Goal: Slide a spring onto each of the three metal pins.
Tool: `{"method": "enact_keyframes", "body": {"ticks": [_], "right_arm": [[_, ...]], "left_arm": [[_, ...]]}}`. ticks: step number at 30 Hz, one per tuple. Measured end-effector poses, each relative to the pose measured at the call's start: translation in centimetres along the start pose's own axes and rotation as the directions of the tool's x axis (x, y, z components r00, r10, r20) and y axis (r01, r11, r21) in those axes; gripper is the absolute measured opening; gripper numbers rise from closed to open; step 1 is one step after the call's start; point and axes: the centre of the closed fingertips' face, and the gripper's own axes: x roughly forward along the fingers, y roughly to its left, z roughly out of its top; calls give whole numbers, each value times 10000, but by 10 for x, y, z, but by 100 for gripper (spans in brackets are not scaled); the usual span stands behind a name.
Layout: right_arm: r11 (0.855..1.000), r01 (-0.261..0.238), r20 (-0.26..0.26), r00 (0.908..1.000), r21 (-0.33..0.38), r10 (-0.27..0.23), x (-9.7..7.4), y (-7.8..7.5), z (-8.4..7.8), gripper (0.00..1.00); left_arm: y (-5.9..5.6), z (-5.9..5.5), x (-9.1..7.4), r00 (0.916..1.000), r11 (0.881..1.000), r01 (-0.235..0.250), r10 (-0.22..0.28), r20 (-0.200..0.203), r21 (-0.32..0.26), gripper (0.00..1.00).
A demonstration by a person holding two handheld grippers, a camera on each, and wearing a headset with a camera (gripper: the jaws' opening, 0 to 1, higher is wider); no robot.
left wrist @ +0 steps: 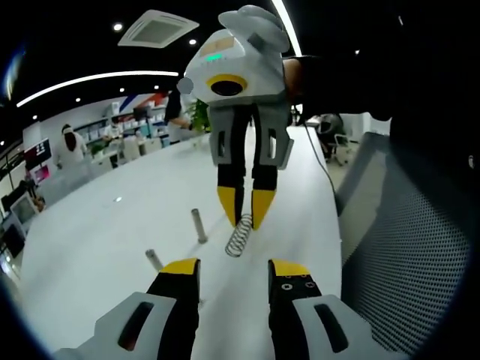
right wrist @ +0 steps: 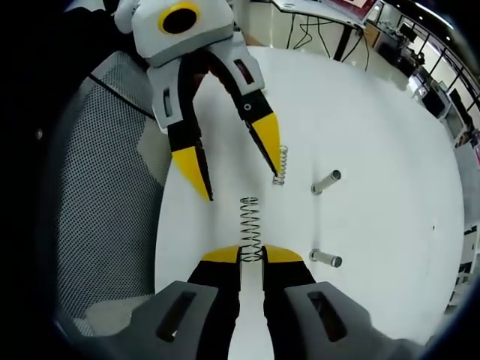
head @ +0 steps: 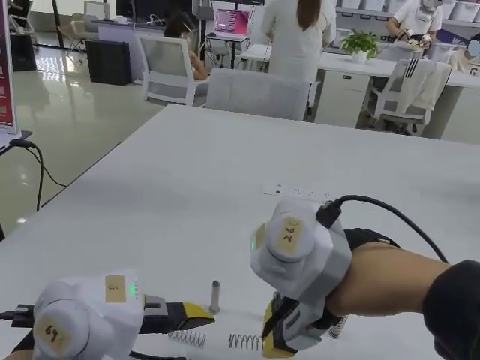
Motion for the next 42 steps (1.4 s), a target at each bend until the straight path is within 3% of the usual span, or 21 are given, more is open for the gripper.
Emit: {"method": "enact_keyframes", "body": {"ticks": [6, 20, 37, 42], "right_arm": [[9997, -54, -23, 10000, -257, 53, -2, 5, 6, 8], [9979, -181, -141, 9998, -629, 173, -2, 13, 13, 8], [9975, -324, -3, 9995, -625, 325, 2, 18, 9, 12], [9980, -364, 42, 9993, -526, 367, 4, 18, 8, 12]], "left_arm": [[-5, 6, 4, 9997, 9992, 256, -257, 36, 303, 22], [-13, 7, 7, 9981, 9959, 624, -620, -68, 659, 4], [-17, 6, 8, 9962, 9945, 873, -868, -109, 576, 3], [-19, 10, 6, 9955, 9946, 938, -943, 90, 446, 3]]}}
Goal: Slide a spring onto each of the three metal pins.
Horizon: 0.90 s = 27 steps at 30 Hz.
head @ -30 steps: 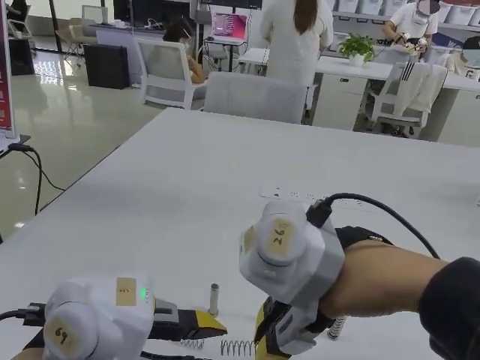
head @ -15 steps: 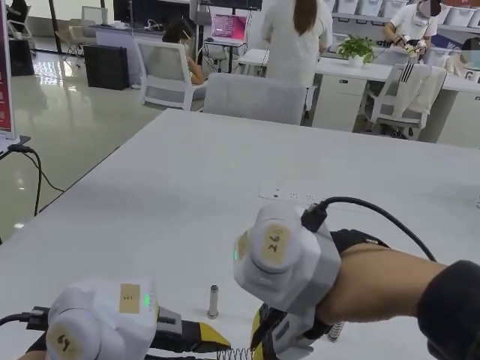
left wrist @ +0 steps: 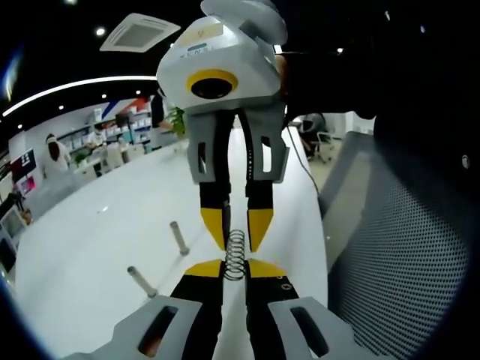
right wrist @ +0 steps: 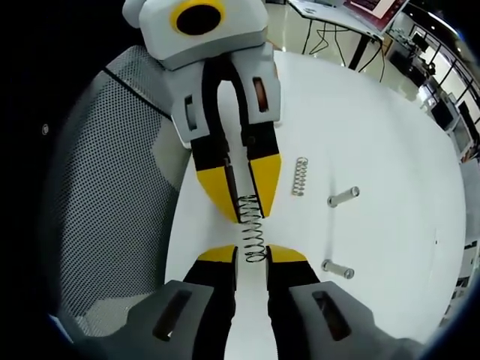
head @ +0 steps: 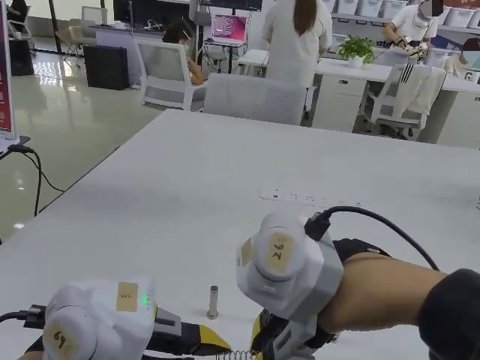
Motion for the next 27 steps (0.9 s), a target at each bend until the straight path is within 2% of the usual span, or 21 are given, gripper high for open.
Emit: {"method": "enact_keyframes", "body": {"ticks": [1, 10, 18, 27], "right_arm": [[10000, -20, 0, 10000, 15, 20, 1, 0, -1, 12], [9999, -50, 73, 10000, 121, 49, 3, 0, -4, 11], [9998, 155, 227, 9996, 96, -158, -6, -3, 1, 8], [9995, 177, 905, 9957, 278, -202, -18, -3, 16, 8]], "left_arm": [[0, 3, -1, 9998, 9999, 21, -19, 182, -114, 3], [0, 9, -1, 9991, 9997, 49, -40, 431, -220, 3], [2, 5, 0, 9995, 9998, -27, 34, 318, -197, 3], [3, 2, 0, 9998, 9998, -92, 96, 193, -166, 2]]}}
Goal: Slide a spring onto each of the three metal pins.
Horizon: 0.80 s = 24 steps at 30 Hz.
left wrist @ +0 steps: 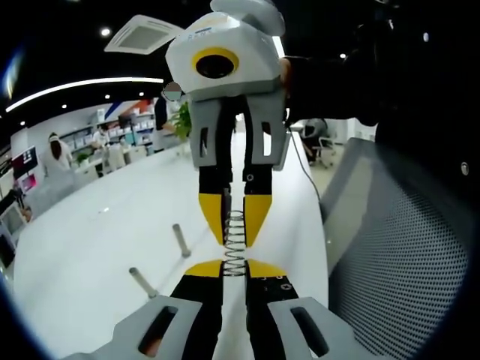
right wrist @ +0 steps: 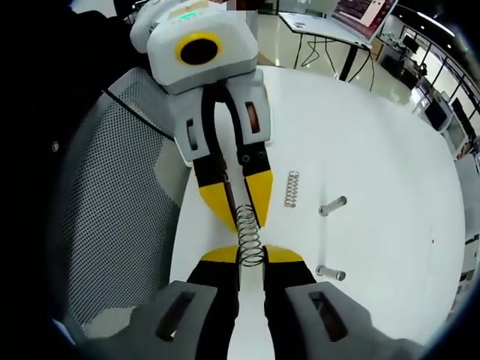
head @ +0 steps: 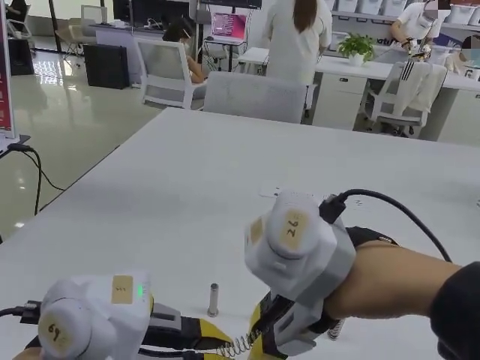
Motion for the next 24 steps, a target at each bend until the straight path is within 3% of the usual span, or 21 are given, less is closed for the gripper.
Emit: {"method": "enact_keyframes", "body": {"ticks": [10, 24], "right_arm": [[9999, -93, 338, 9994, -100, 97, -4, 5, 18, 8], [9992, -147, 177, 9997, -376, 154, -2, 10, 26, 8]], "left_arm": [[-2, -2, 1, 9999, 9999, 102, -102, -45, -27, 3], [-5, -2, 3, 9997, 9997, 238, -239, -25, -93, 3]]}}
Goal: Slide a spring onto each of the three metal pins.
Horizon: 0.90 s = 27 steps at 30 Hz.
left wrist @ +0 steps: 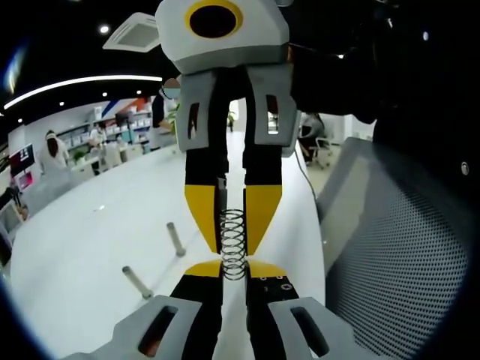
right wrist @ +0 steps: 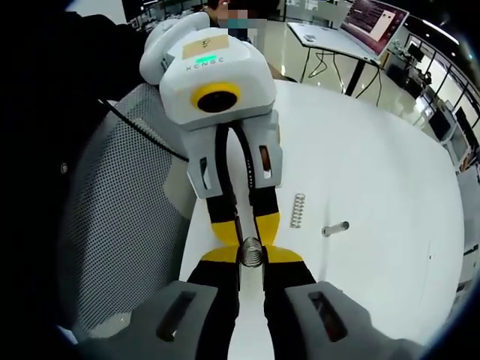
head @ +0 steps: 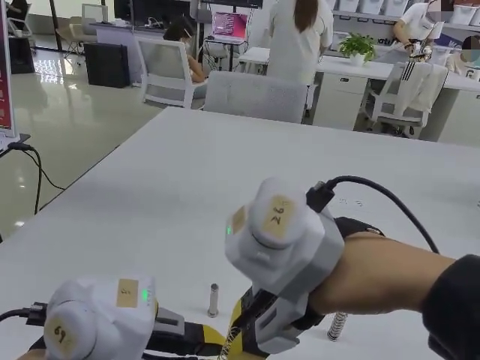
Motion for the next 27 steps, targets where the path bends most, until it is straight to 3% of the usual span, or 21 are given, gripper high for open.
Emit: {"method": "enact_keyframes", "body": {"ticks": [11, 21, 27], "right_arm": [[10000, 44, -33, 10000, 49, -44, -1, -3, -2, 8], [9993, 251, -262, 9994, 263, -244, -7, -12, -14, 8], [9976, 518, -436, 9978, 467, -498, -14, -22, -26, 8]], "left_arm": [[-1, -4, 1, 9999, 9999, 27, -30, -144, -150, 10], [9, -9, -6, 9991, 9976, -414, 412, -51, -548, 17], [15, -16, -12, 9971, 9936, -759, 756, -71, -836, 26]]}}
